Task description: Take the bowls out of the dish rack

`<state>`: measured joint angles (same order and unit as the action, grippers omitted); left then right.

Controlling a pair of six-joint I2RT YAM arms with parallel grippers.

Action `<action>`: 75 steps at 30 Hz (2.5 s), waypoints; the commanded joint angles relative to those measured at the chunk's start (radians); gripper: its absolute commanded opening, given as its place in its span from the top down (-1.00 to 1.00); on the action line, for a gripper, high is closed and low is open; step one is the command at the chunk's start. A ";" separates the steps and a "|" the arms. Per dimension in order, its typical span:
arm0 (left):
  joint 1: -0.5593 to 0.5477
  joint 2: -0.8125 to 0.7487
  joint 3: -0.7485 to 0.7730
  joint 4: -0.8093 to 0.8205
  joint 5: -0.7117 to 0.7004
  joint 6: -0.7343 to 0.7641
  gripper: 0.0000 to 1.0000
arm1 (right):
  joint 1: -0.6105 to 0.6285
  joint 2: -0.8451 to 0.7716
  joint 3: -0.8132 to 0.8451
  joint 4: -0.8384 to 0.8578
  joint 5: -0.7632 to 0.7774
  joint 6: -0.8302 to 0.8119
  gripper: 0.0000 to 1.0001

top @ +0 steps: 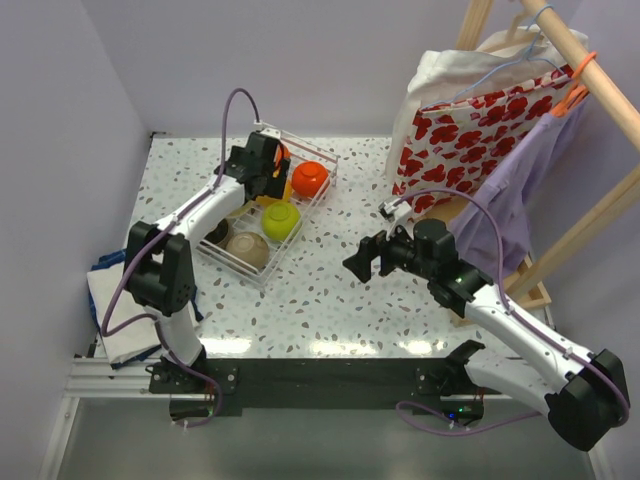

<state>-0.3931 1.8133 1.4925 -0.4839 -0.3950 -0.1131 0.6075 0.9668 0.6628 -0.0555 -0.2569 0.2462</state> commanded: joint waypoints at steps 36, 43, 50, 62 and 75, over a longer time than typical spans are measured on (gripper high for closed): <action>-0.049 0.132 -0.100 0.169 -0.354 0.337 -1.00 | 0.003 0.015 -0.042 0.045 -0.027 -0.002 -0.97; -0.072 0.147 -0.112 0.169 -0.360 0.334 -1.00 | 0.003 0.012 -0.046 0.048 -0.021 0.004 -0.97; -0.070 0.084 -0.132 0.175 -0.272 0.352 -1.00 | 0.002 0.001 -0.048 0.043 -0.021 0.004 -0.97; -0.069 0.023 -0.201 0.162 -0.116 0.532 -1.00 | 0.003 0.010 -0.011 0.008 -0.064 0.005 -0.97; -0.032 -0.006 -0.176 0.171 -0.105 0.510 -1.00 | 0.003 0.050 0.032 0.002 -0.085 -0.004 -0.97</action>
<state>-0.4225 1.8339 1.3144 -0.2913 -0.5827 0.4282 0.6079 1.0157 0.6434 -0.0601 -0.3168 0.2455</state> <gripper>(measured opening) 0.997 0.986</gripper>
